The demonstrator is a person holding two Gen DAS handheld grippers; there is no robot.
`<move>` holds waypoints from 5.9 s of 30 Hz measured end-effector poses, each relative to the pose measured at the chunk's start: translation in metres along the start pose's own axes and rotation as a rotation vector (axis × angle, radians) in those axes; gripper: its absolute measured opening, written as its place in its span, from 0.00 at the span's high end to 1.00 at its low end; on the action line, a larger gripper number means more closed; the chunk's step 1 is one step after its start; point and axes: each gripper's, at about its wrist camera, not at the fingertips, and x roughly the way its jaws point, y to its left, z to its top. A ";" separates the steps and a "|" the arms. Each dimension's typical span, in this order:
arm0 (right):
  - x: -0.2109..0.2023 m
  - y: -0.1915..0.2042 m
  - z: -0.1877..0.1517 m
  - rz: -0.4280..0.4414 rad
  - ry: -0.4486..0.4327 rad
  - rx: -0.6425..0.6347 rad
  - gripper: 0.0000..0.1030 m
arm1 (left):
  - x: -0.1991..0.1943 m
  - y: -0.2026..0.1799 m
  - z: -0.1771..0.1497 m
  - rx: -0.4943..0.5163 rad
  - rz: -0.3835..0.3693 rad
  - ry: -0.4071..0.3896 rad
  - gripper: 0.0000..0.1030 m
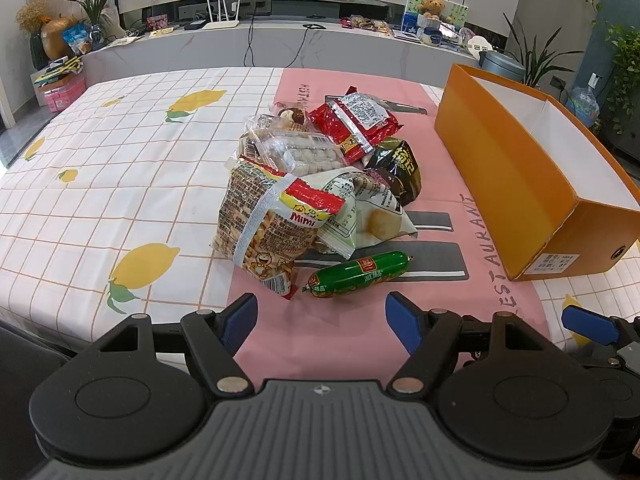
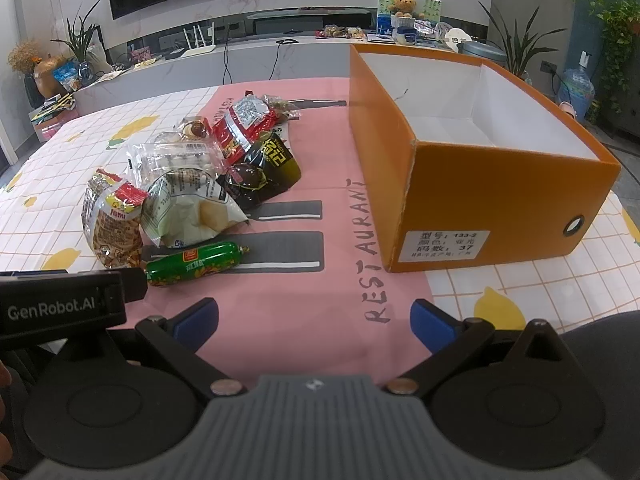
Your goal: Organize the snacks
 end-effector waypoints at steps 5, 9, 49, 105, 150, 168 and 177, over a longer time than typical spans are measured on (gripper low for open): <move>0.000 0.000 -0.001 0.008 0.002 0.002 0.03 | -0.001 0.000 0.000 -0.001 -0.002 0.001 0.17; -0.001 -0.002 0.000 0.068 -0.011 0.044 0.03 | -0.009 0.005 0.002 -0.008 0.002 -0.037 0.17; 0.074 0.067 0.010 0.154 -0.057 0.003 0.04 | 0.024 0.081 0.019 -0.034 0.052 0.012 0.17; 0.056 0.047 -0.002 0.192 -0.136 -0.193 0.06 | 0.042 0.052 0.023 0.429 -0.060 0.013 0.08; 0.018 0.044 -0.005 0.184 -0.221 -0.176 0.06 | 0.027 0.060 0.031 0.170 0.013 -0.102 0.39; -0.050 0.020 0.026 0.131 -0.440 -0.129 0.06 | -0.047 0.039 0.066 0.087 0.043 -0.271 0.40; -0.098 -0.040 0.066 -0.027 -0.657 -0.056 0.06 | -0.066 -0.020 0.097 0.139 -0.083 -0.339 0.40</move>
